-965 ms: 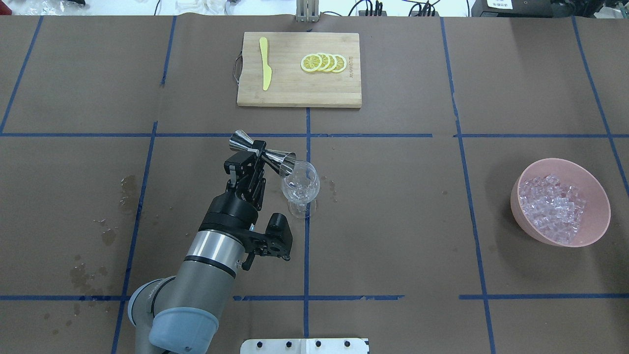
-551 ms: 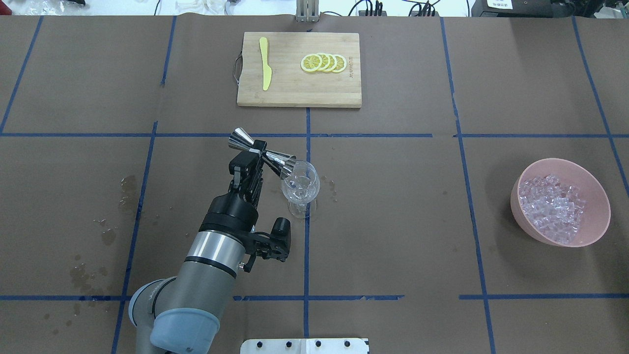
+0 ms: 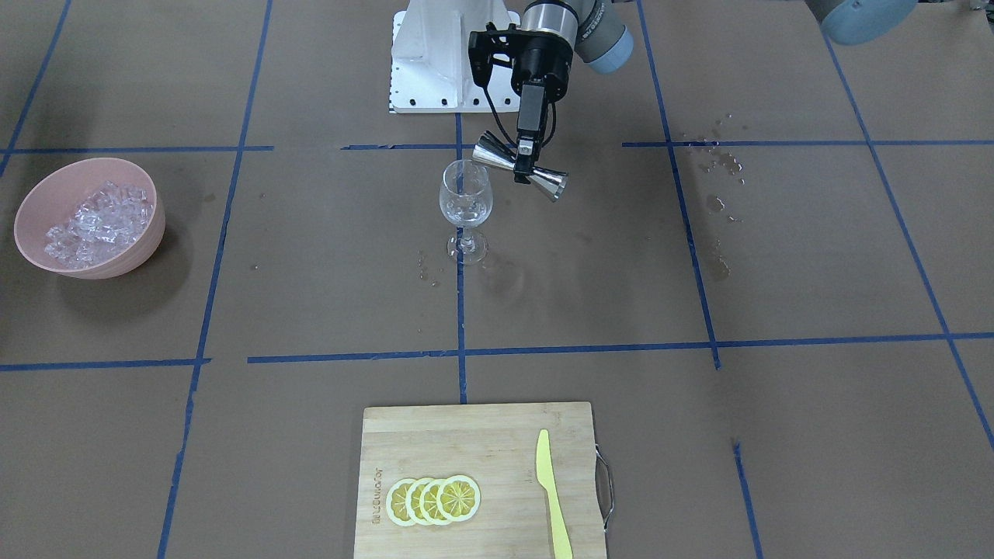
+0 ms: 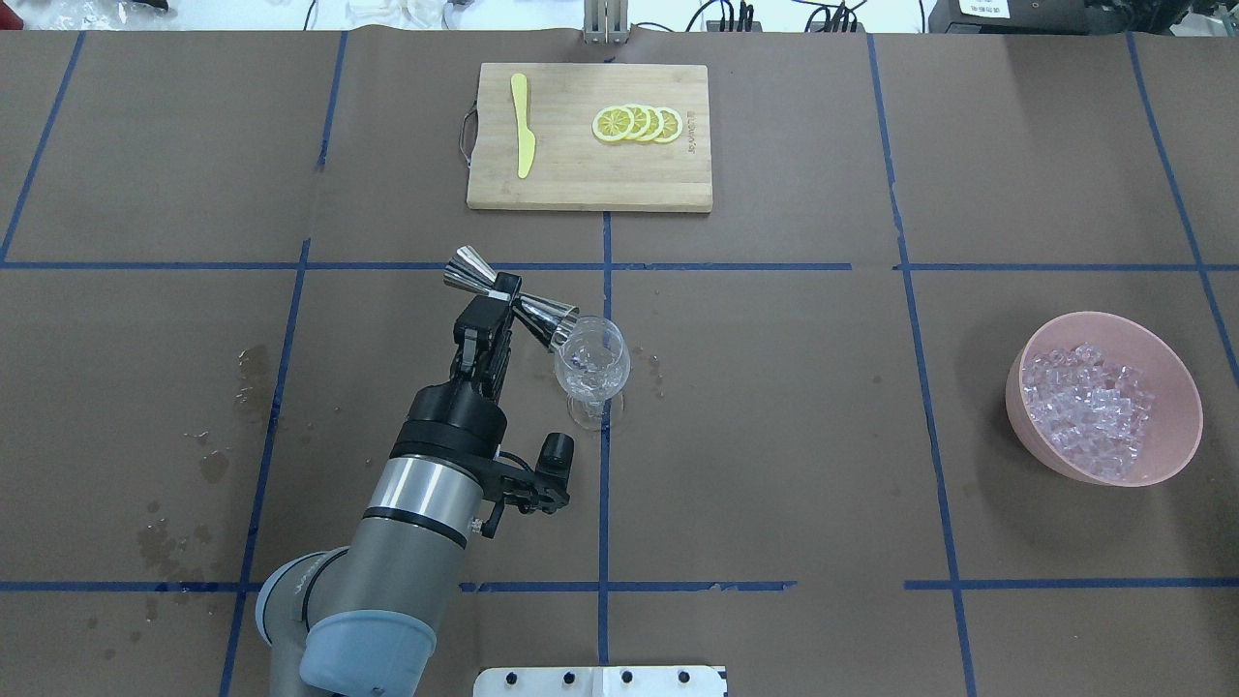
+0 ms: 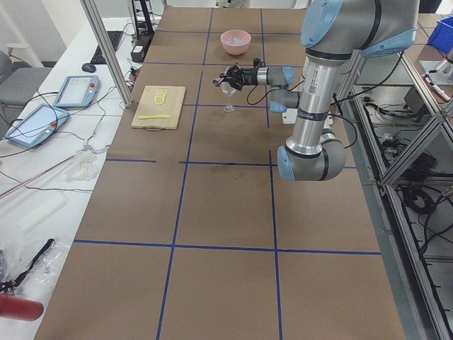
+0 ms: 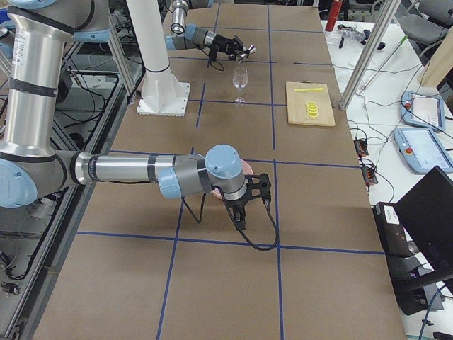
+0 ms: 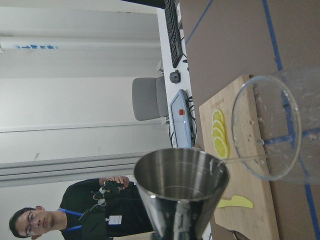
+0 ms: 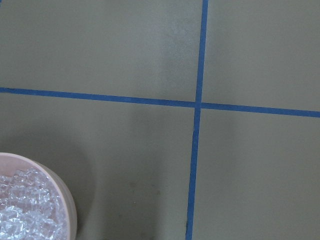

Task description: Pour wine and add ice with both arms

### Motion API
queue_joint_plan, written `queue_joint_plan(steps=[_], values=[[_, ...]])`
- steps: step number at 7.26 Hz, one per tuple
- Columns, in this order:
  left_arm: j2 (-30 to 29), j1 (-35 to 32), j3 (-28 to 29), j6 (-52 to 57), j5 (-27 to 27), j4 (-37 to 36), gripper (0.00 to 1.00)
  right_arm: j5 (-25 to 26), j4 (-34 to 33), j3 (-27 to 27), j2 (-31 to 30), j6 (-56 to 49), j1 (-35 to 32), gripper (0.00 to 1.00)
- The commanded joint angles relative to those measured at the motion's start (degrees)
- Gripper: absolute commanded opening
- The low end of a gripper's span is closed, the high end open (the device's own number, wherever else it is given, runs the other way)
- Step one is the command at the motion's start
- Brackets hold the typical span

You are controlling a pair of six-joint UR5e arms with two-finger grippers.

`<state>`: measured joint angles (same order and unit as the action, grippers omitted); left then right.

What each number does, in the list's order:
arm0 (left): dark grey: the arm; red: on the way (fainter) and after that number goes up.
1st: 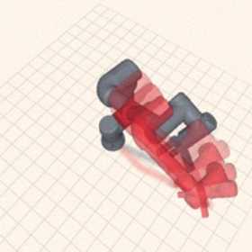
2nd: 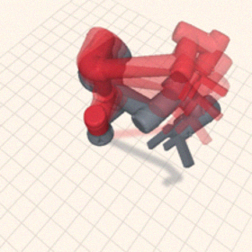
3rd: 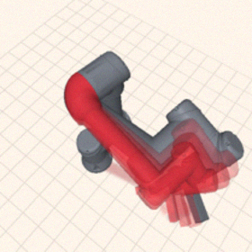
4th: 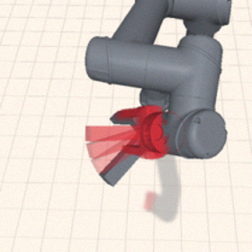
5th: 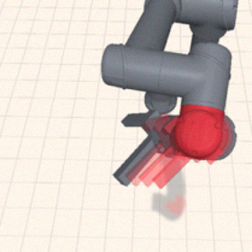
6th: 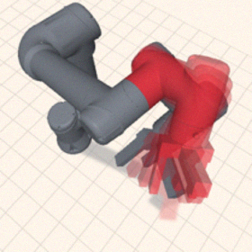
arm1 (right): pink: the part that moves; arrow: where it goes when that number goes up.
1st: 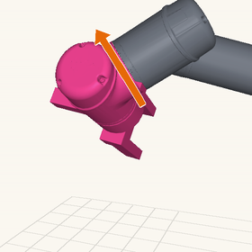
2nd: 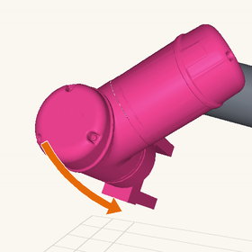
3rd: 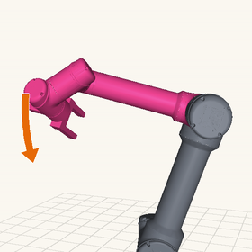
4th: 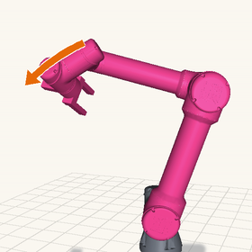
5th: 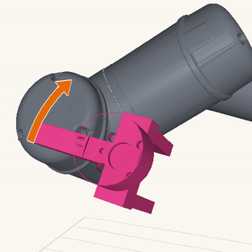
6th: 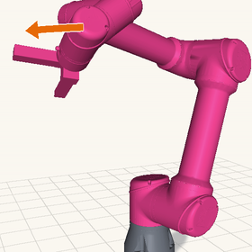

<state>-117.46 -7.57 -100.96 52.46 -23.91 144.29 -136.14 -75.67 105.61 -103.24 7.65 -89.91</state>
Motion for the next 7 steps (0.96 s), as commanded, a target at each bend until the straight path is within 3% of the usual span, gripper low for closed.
queue_joint_plan(steps=[1, 4, 7], values=[[0.04, -0.25, -0.2, 0.1, -0.08, 6.48, 0.0, 0.0, 0.0, 0.04, -0.12, 0.09, 0.0, 1.0], [1.0, -1.65, -0.64, -0.51, -2.44, 15.65, 0.0, 0.0, 0.0, -0.05, -0.12, 0.18, 0.0, 1.0], [6.26, -2.18, -0.73, -6.28, -4.9, 21.19, 0.0, -0.17, 0.0, -0.23, -0.73, 0.09, 0.0, 1.0]])
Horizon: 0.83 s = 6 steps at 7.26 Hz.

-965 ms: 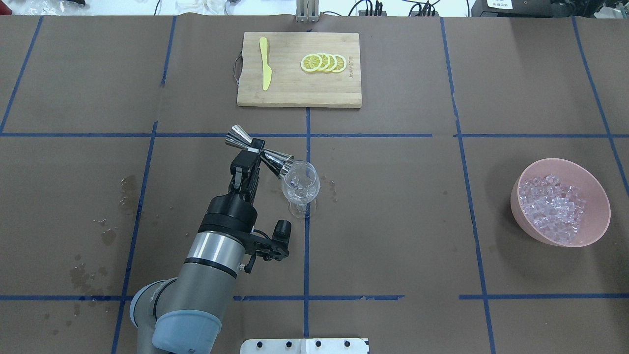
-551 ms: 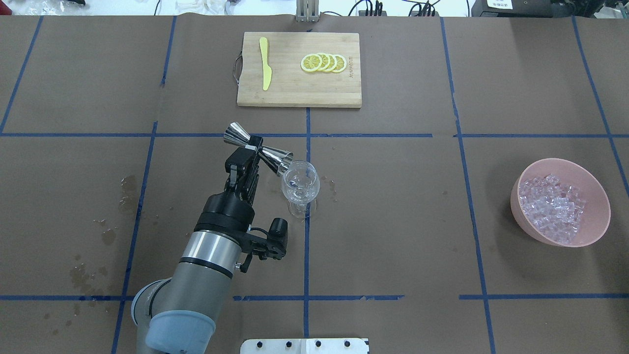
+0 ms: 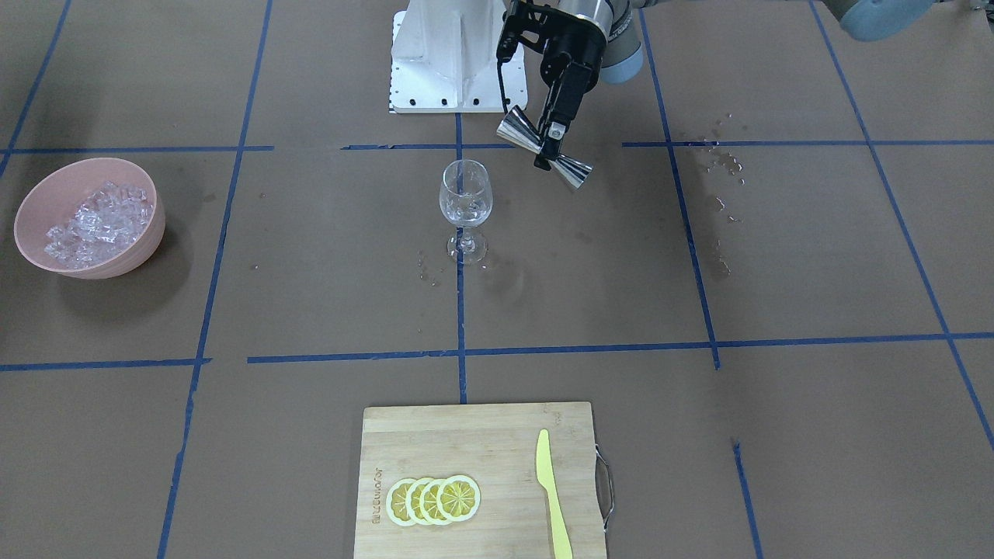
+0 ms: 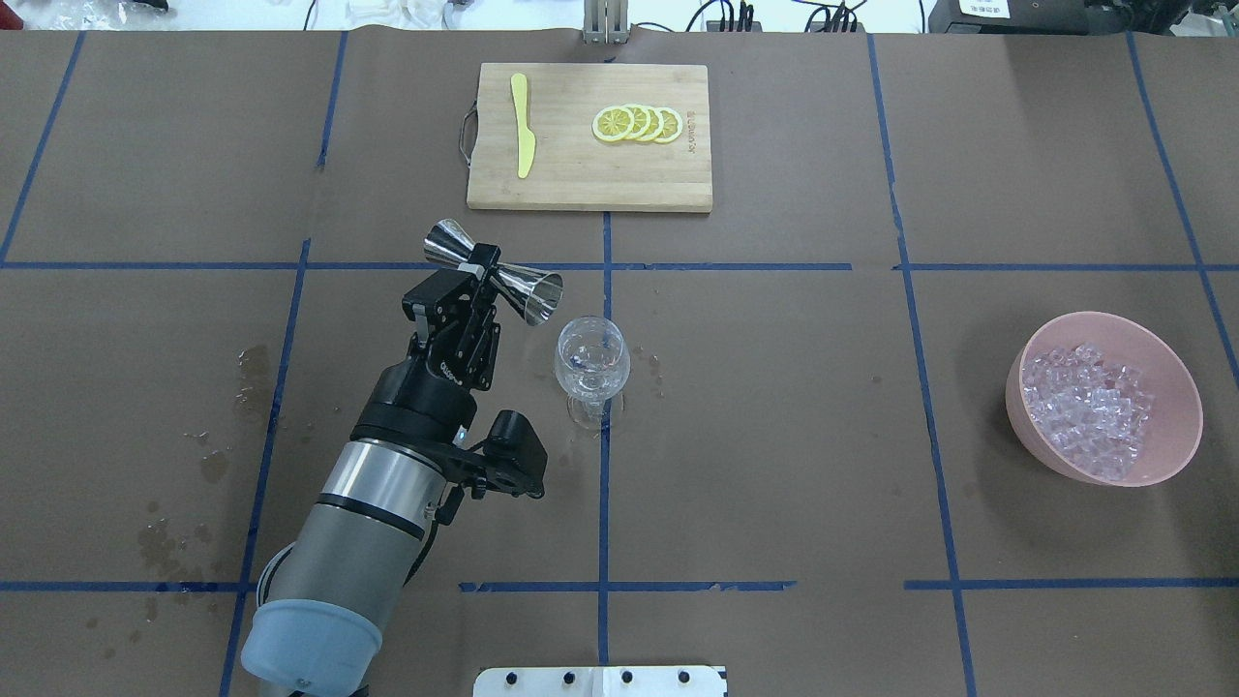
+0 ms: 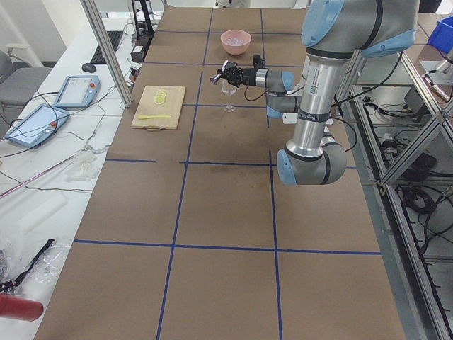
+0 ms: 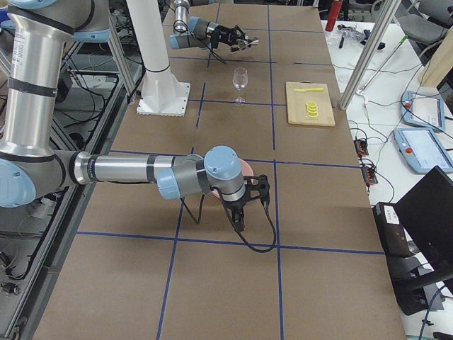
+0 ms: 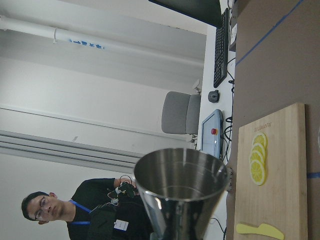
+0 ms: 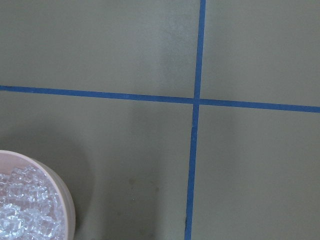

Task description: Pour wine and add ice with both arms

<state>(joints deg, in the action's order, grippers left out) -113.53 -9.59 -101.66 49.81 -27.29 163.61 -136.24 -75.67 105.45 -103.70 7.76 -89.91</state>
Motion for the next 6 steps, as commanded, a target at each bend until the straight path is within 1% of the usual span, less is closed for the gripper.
queue_joint_plan(steps=[1, 2, 3, 5, 6], values=[[5.74, -1.38, -0.03, -7.49, -5.02, 5.37, 0.0, -0.08, -0.09, -0.16, -0.28, 0.06, 0.0, 1.0], [8.39, -2.44, -0.12, -10.75, -7.58, 7.66, 0.0, 0.01, 0.0, -0.25, -0.28, 0.06, 0.0, 1.0], [12.42, -3.84, -0.29, -16.88, -12.56, 10.91, 0.0, 0.01, -0.09, -0.34, -0.54, 0.06, 0.0, 1.0], [21.55, -9.72, -1.26, -22.88, -25.04, 17.76, 0.0, 0.01, 0.0, -0.25, -1.24, -0.12, 0.0, 1.0], [27.34, -12.0, -1.87, -27.0, -30.66, 20.75, 0.0, 0.01, 0.0, -0.16, -1.42, -0.12, 0.0, 1.0]])
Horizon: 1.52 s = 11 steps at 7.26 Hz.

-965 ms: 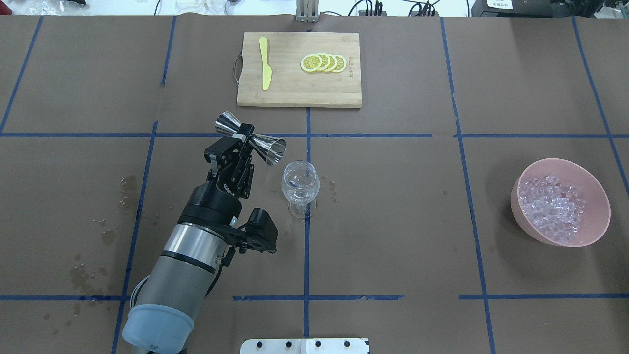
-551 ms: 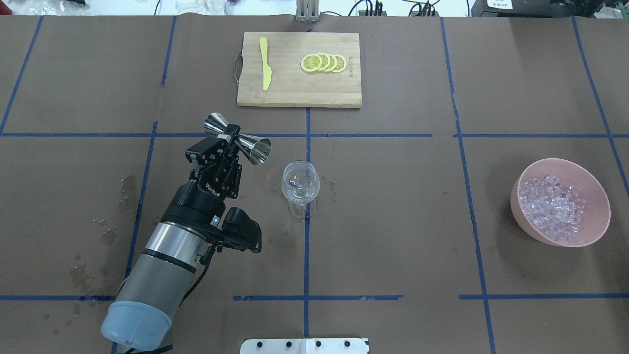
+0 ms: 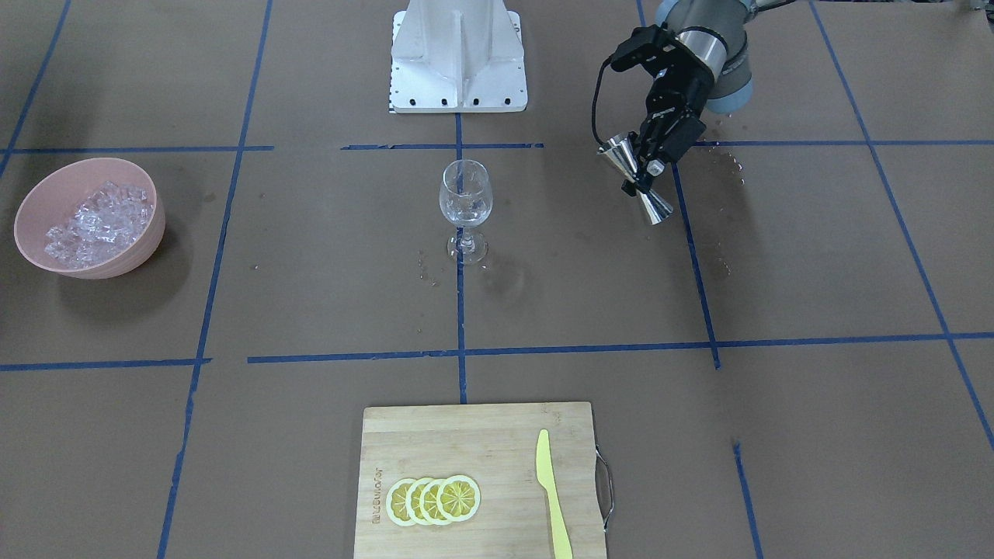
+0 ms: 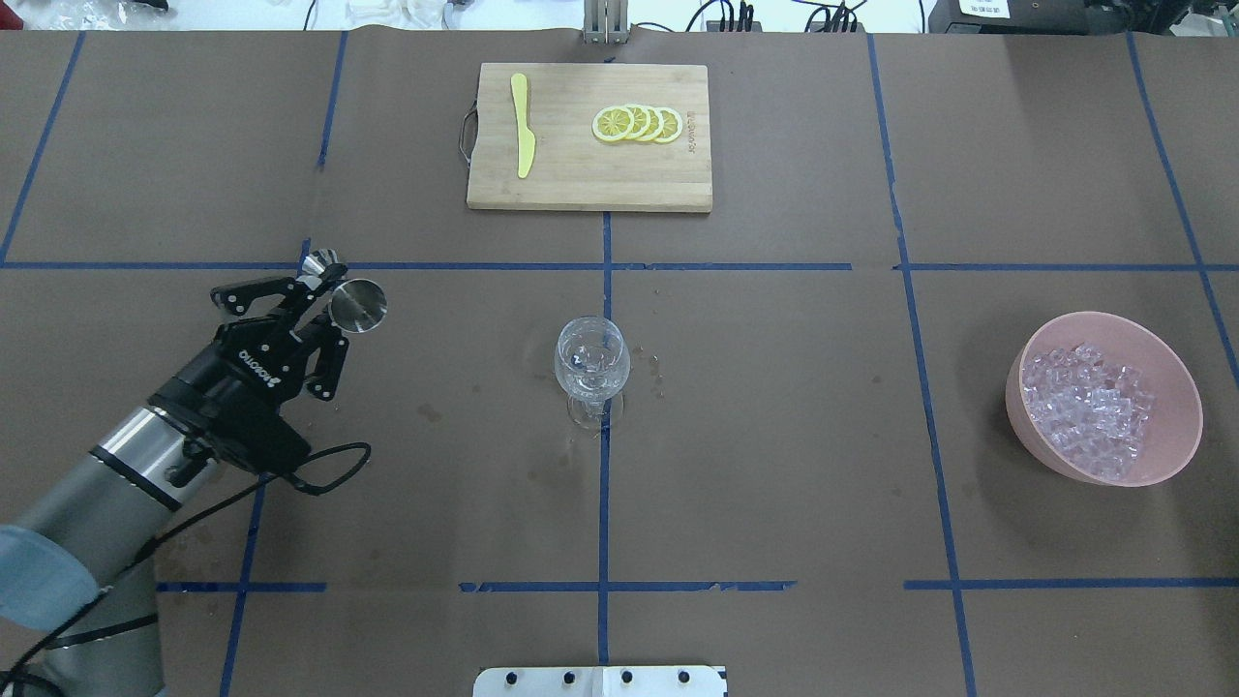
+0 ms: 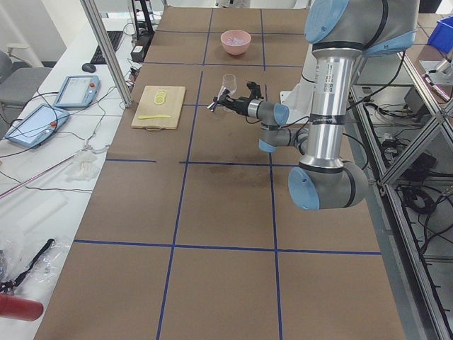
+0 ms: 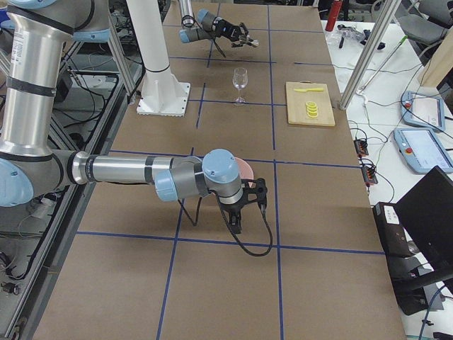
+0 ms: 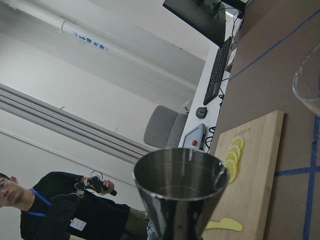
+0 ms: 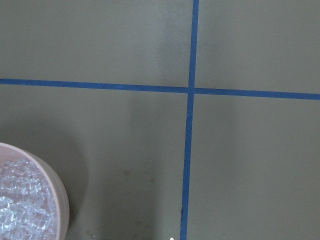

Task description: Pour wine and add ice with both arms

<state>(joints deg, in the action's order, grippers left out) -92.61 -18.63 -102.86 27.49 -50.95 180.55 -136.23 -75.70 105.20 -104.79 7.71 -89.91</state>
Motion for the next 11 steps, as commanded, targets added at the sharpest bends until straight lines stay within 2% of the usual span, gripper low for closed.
queue_joint_plan(steps=[1, 2, 3, 4, 5, 6, 7, 8, 9, 11], values=[[14.75, -3.42, 0.81, -6.56, -8.1, 11.41, 0.0, 0.0, 0.03, 0.09, -0.33, -0.15, 0.0, 1.0], [18.74, -3.52, 1.87, -6.75, -8.72, 19.93, 0.0, 0.0, 0.03, 0.09, -0.33, -0.15, 0.0, 1.0], [18.7, -3.6, 1.97, -7.8, -8.2, 20.1, 0.0, 0.0, 0.03, 0.09, -0.33, -0.15, 0.0, 1.0], [19.04, -3.6, 3.18, -18.33, -8.2, 19.49, 0.0, 0.0, 0.03, 0.09, -0.33, -0.06, 0.0, 1.0], [18.79, -3.43, 4.15, -34.28, -9.5, 18.01, 0.0, 0.09, 0.03, 0.01, -0.33, 0.03, 0.0, 1.0], [18.35, -3.25, 3.73, -50.1, -13.78, 14.08, 0.0, 0.09, 0.03, 0.09, -0.33, 0.03, 0.0, 1.0], [18.17, -3.17, 3.55, -61.65, -15.82, 10.21, 0.0, 0.0, 0.03, 0.09, -0.33, 0.03, 0.0, 1.0], [18.08, -3.17, 3.81, -68.04, -15.06, 6.43, 0.0, 0.0, 0.03, 0.09, -0.41, 0.03, 0.0, 1.0], [17.99, -2.99, 4.51, -71.84, -10.09, 5.17, 0.0, 0.0, 0.03, 0.18, -0.5, 0.03, 0.0, 1.0], [17.38, -2.46, 7.92, -77.65, -3.48, 4.46, 0.0, 0.0, 0.03, 0.18, -0.5, 0.03, 0.0, 1.0]])
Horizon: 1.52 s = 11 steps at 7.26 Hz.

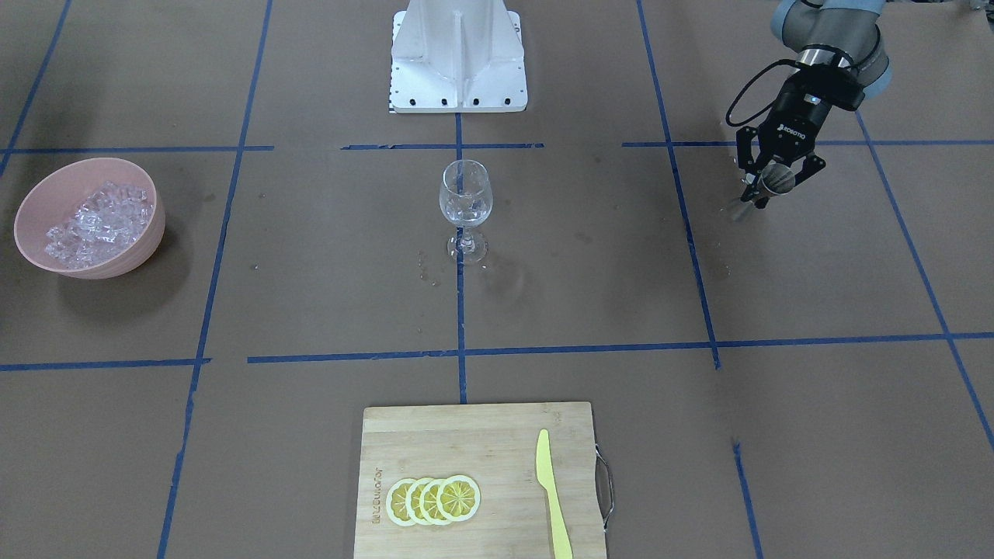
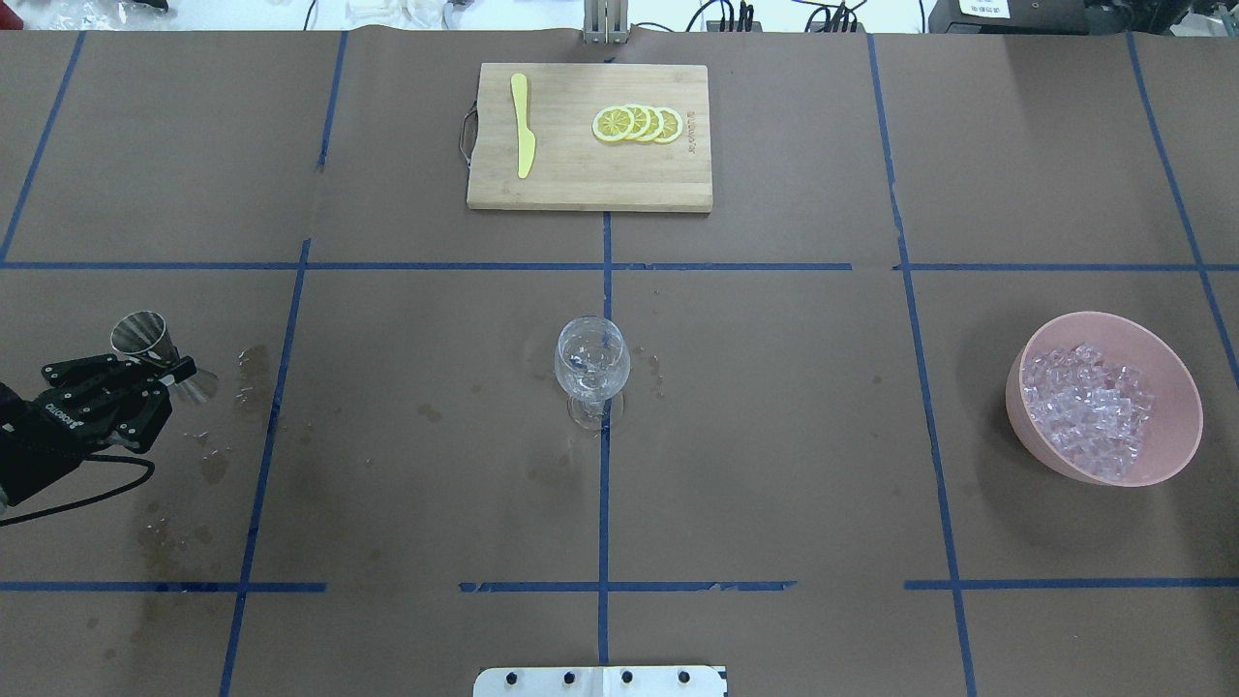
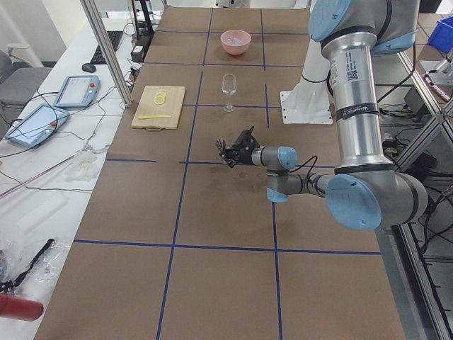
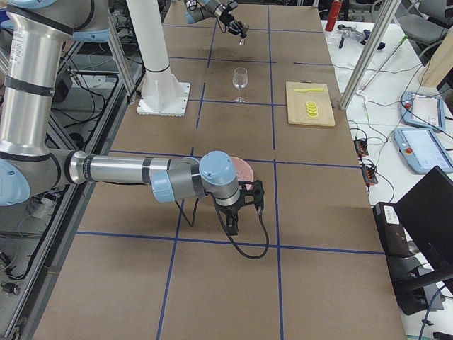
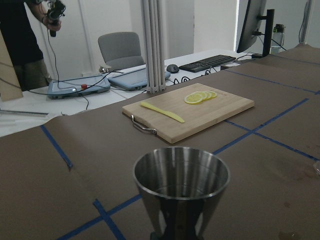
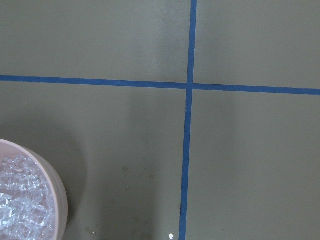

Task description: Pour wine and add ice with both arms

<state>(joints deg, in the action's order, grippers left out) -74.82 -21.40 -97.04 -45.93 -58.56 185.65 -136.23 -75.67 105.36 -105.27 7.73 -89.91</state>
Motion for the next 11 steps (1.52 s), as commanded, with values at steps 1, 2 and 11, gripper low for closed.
queue_joint_plan(steps=[1, 2, 11], values=[[-2.67, 1.35, 4.56, -4.86, 7.72, -0.64, 0.0, 0.0, 0.0, 0.02, -0.02, 0.09, 0.0, 1.0], [-5.65, 3.8, 7.19, -5.04, 12.11, -0.73, 0.0, 0.0, 0.0, 0.02, -0.02, 0.09, 0.0, 1.0], [-9.11, 11.21, 9.59, -4.34, 17.43, -3.98, 0.0, 0.0, 0.0, 0.02, -0.02, 0.18, 0.0, 1.0]])
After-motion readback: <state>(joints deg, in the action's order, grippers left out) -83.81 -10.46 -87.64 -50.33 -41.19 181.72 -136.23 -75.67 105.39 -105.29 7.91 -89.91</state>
